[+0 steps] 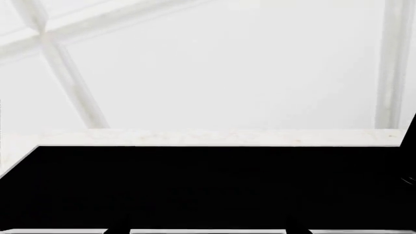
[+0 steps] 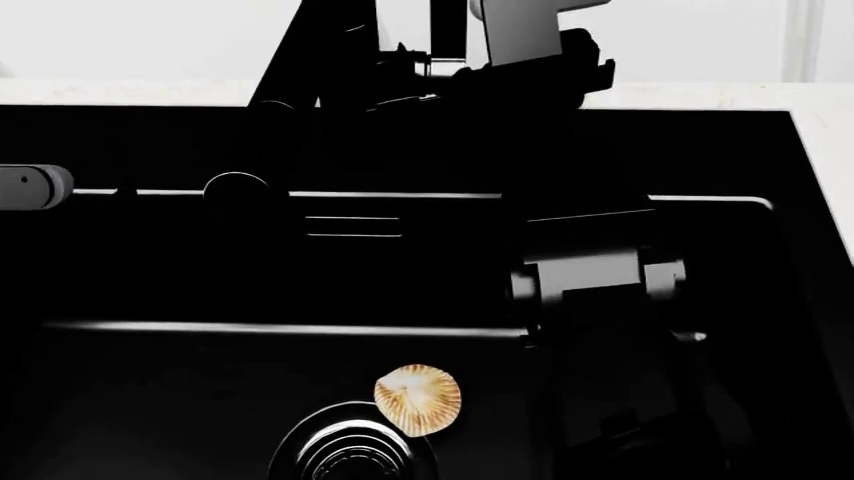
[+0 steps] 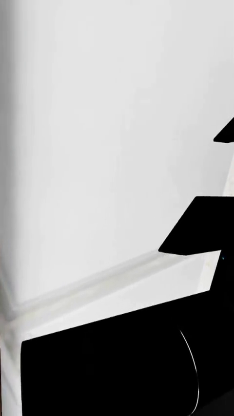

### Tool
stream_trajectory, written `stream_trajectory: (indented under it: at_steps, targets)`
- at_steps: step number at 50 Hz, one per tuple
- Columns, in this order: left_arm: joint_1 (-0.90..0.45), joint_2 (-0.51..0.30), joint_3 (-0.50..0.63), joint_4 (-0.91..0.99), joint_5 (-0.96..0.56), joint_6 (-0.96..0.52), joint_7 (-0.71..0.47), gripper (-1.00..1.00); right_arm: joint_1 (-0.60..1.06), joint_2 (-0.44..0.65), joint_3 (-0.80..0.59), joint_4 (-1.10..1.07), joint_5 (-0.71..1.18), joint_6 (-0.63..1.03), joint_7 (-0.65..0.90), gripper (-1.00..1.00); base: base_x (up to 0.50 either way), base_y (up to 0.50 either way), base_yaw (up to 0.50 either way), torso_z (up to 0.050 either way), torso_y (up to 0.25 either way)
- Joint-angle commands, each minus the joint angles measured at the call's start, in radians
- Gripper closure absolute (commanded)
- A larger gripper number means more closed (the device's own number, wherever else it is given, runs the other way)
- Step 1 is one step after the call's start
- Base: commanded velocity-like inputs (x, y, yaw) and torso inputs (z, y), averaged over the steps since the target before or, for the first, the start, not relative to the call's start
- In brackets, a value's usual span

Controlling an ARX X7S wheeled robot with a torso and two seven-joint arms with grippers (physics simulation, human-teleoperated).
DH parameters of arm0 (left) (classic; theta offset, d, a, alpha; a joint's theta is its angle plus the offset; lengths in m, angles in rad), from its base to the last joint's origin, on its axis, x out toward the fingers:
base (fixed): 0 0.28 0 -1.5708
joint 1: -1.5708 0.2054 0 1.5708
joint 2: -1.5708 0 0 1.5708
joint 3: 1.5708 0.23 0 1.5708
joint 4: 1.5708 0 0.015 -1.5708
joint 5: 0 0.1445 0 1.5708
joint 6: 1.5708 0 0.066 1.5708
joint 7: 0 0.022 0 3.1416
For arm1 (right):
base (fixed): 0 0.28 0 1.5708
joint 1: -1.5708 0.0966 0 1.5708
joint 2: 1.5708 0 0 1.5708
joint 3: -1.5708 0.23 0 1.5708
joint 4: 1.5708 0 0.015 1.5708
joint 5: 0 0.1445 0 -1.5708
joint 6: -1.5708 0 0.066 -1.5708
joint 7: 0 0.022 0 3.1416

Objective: Turn on the sink faucet.

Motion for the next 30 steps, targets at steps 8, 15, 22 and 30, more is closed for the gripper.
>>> stream_trajectory:
  at_steps: [8,15,22,30]
  targets:
    - [0.017,0.003,-0.013,0.053,-0.016,0.001,-0.007,-1.0,0.038,-0.001,0.008,0.022,0.03,0.009,0.065,-1.0,0.0,0.0,0.0,0.0,-0.005]
    - [0.016,0.001,-0.013,0.045,-0.018,-0.001,-0.008,-1.0,0.04,-0.001,0.072,0.022,0.005,0.033,0.105,-1.0,0.0,0.0,0.0,0.0,-0.003]
    - [0.02,0.001,-0.014,0.042,-0.018,0.0,-0.013,-1.0,0.046,-0.001,0.023,0.022,0.047,0.058,0.125,-1.0,0.0,0.0,0.0,0.0,-0.003]
    - [0.026,-0.005,-0.02,0.039,-0.024,0.002,-0.013,-1.0,0.042,-0.001,0.023,0.022,0.051,0.055,0.202,-1.0,0.0,0.0,0.0,0.0,-0.001]
